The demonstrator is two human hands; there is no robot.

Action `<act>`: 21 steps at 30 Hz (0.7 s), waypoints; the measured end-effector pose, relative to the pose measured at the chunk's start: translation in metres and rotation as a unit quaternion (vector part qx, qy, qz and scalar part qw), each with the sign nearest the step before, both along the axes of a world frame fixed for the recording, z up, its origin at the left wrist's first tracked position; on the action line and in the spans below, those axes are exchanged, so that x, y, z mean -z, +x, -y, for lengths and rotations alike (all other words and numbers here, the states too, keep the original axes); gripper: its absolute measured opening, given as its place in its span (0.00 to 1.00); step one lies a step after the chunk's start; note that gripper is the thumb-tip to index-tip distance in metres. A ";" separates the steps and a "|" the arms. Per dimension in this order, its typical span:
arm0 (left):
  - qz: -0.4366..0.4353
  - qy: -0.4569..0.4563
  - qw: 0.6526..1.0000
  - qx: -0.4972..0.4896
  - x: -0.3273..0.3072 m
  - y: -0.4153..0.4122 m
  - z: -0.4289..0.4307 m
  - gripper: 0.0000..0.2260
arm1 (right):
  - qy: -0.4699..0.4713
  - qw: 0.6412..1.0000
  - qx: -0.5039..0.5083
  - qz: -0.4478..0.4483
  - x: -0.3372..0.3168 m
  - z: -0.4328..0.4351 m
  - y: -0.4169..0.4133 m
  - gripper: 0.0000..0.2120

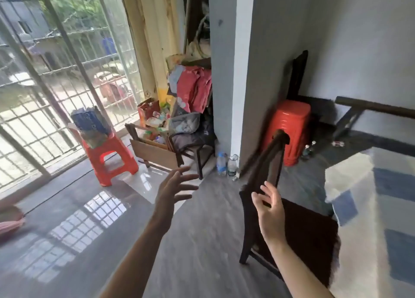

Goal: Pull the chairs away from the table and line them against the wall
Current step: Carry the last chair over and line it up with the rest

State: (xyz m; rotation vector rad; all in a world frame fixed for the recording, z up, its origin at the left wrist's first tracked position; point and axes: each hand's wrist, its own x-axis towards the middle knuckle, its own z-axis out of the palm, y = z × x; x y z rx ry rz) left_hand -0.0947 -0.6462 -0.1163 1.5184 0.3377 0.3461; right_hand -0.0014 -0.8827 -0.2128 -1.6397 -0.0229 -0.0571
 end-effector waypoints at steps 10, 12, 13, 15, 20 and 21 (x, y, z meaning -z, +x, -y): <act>-0.028 -0.031 0.968 0.248 0.059 0.247 -0.056 0.17 | -0.092 0.981 0.169 -0.030 0.048 -0.061 0.062 0.31; -0.042 -0.031 0.954 0.296 0.061 0.290 -0.062 0.14 | -0.095 0.970 0.217 -0.048 0.046 -0.079 0.065 0.35; -0.039 -0.030 0.947 0.318 0.060 0.312 -0.063 0.14 | -0.091 0.966 0.237 -0.051 0.044 -0.088 0.067 0.37; -0.034 -0.030 0.933 0.358 0.056 0.353 -0.060 0.13 | -0.091 0.957 0.269 -0.066 0.045 -0.101 0.074 0.37; -0.024 -0.021 0.894 0.447 0.066 0.442 -0.034 0.13 | -0.103 0.909 0.395 -0.082 0.059 -0.129 0.095 0.32; -0.022 -0.014 0.886 0.463 0.071 0.458 -0.027 0.14 | -0.109 0.895 0.426 -0.073 0.063 -0.132 0.100 0.31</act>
